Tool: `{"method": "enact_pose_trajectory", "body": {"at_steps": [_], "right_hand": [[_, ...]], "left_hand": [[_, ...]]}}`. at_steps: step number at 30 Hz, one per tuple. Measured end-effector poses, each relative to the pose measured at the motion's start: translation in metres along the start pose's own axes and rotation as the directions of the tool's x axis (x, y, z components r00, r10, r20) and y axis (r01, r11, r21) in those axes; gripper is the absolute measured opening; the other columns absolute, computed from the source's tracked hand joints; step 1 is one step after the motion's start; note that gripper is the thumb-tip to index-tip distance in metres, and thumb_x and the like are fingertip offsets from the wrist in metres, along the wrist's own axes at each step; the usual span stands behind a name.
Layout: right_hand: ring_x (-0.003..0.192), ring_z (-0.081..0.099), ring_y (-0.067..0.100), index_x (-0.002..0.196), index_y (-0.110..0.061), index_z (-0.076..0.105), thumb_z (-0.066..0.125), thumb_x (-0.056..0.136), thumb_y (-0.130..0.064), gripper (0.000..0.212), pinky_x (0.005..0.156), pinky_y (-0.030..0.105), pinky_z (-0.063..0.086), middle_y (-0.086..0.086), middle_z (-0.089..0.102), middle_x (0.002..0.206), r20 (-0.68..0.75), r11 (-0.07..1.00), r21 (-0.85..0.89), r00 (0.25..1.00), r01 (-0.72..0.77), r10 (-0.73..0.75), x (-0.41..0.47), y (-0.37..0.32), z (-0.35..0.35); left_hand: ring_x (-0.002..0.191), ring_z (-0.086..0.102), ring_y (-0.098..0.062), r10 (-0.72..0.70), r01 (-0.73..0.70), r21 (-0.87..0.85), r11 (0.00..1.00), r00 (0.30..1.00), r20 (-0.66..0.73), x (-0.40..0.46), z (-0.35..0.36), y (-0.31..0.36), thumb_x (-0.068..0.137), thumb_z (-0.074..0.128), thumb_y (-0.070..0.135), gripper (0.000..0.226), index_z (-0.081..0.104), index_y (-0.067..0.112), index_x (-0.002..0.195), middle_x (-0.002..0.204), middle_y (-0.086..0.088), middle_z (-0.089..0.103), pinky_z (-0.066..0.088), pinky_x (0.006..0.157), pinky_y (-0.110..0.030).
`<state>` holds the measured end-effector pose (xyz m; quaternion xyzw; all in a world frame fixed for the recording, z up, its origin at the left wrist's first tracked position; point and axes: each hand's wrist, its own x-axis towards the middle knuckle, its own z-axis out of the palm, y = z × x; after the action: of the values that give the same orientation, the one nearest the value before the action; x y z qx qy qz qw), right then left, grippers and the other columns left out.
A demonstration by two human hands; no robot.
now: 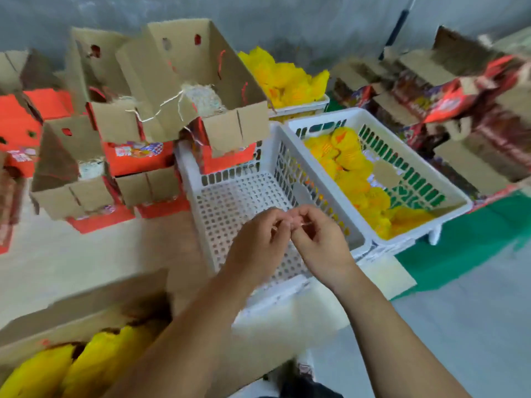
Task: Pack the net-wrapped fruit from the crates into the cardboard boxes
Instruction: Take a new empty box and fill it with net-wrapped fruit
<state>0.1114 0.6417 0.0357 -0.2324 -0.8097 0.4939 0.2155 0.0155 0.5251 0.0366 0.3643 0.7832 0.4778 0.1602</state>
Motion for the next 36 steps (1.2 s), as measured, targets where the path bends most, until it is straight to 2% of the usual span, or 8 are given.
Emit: {"method": "enact_pose_trajectory", "body": {"at_steps": [6, 11, 13, 16, 20, 28, 32, 36], "right_hand": [[0.060, 0.057, 0.001, 0.101, -0.028, 0.065, 0.060, 0.099, -0.018, 0.011, 0.054, 0.014, 0.038, -0.012, 0.068, 0.082, -0.090, 0.992, -0.114, 0.995, -0.059, 0.049, 0.092, 0.088, -0.128], [0.067, 0.056, 0.017, 0.126, -0.018, 0.061, 0.061, 0.097, -0.018, 0.029, 0.059, 0.026, 0.043, 0.004, 0.066, 0.096, 0.022, 0.882, -0.341, 0.935, -0.326, 0.354, 0.189, 0.172, -0.213], [0.082, 0.064, 0.021, 0.136, -0.017, 0.055, 0.063, 0.096, -0.020, 0.041, 0.064, 0.027, 0.052, 0.005, 0.065, 0.110, -0.008, 0.842, -0.383, 0.913, -0.380, 0.408, 0.228, 0.196, -0.226], [0.124, 0.057, 0.035, 0.151, -0.024, 0.038, 0.063, 0.092, -0.036, 0.065, 0.096, 0.046, 0.053, 0.009, 0.051, 0.149, 0.019, 0.748, -0.619, 0.947, -0.240, 0.319, 0.275, 0.226, -0.220], [0.144, 0.037, 0.039, 0.160, -0.027, 0.014, 0.066, 0.089, -0.035, 0.089, 0.109, 0.054, 0.042, 0.007, 0.028, 0.165, 0.073, 0.693, -0.711, 0.968, -0.117, 0.239, 0.314, 0.256, -0.192], [0.133, 0.041, 0.042, 0.133, -0.014, 0.030, 0.075, 0.081, -0.016, 0.069, 0.107, 0.056, 0.043, 0.016, 0.041, 0.141, -0.028, 0.729, -0.682, 0.998, -0.056, 0.051, 0.313, 0.294, -0.167], [0.131, 0.043, 0.036, 0.138, -0.020, 0.030, 0.080, 0.072, -0.051, 0.089, 0.106, 0.055, 0.039, 0.009, 0.043, 0.142, -0.052, 0.742, -0.651, 0.985, -0.160, 0.167, 0.317, 0.277, -0.171], [0.099, 0.060, 0.013, 0.133, -0.031, 0.043, 0.070, 0.056, -0.068, 0.089, 0.066, 0.028, 0.052, -0.001, 0.053, 0.123, 0.107, 0.910, -0.293, 0.936, -0.292, 0.335, 0.313, 0.232, -0.187]], "left_hand": [[0.085, 0.067, -0.010, -0.040, 0.038, 0.032, 0.999, 0.998, 0.045, 0.124, 0.123, 0.053, 0.102, 0.058, 0.029, 0.012, 0.069, 0.026, 0.104, 0.094, 0.006, 0.072, 0.049, 0.070, -0.033], [0.105, 0.064, -0.028, 0.015, -0.118, 0.562, 0.818, 0.983, 0.184, 0.217, 0.189, 0.064, 0.101, 0.053, 0.037, 0.022, 0.069, 0.026, 0.111, 0.109, 0.000, 0.070, 0.049, 0.088, -0.040], [0.110, 0.058, -0.026, -0.005, -0.127, 0.727, 0.674, 0.984, 0.177, 0.240, 0.195, 0.052, 0.100, 0.050, 0.039, 0.021, 0.066, 0.026, 0.106, 0.106, 0.001, 0.065, 0.040, 0.099, -0.042], [0.118, 0.050, -0.027, -0.124, -0.031, 0.858, 0.513, 0.986, 0.110, 0.258, 0.194, 0.033, 0.097, 0.047, 0.045, 0.025, 0.066, 0.030, 0.104, 0.111, 0.000, 0.063, 0.031, 0.107, -0.046], [0.109, 0.053, -0.023, -0.135, -0.016, 0.814, 0.580, 0.984, 0.115, 0.266, 0.197, 0.025, 0.096, 0.044, 0.050, 0.025, 0.065, 0.037, 0.103, 0.101, 0.009, 0.065, 0.029, 0.097, -0.044], [0.105, 0.055, -0.017, -0.184, 0.012, 0.825, 0.565, 0.977, 0.112, 0.269, 0.198, 0.024, 0.097, 0.041, 0.051, 0.028, 0.064, 0.040, 0.108, 0.105, 0.015, 0.066, 0.032, 0.099, -0.043], [0.110, 0.055, -0.017, -0.194, 0.019, 0.822, 0.569, 0.975, 0.111, 0.268, 0.195, 0.027, 0.098, 0.039, 0.060, 0.039, 0.058, 0.039, 0.124, 0.112, 0.014, 0.067, 0.032, 0.102, -0.042], [0.121, 0.057, -0.016, -0.209, 0.111, 0.711, 0.694, 0.977, 0.051, 0.270, 0.194, 0.032, 0.092, 0.008, 0.085, 0.087, 0.030, 0.032, 0.158, 0.123, 0.016, 0.069, 0.031, 0.110, -0.041]]}}
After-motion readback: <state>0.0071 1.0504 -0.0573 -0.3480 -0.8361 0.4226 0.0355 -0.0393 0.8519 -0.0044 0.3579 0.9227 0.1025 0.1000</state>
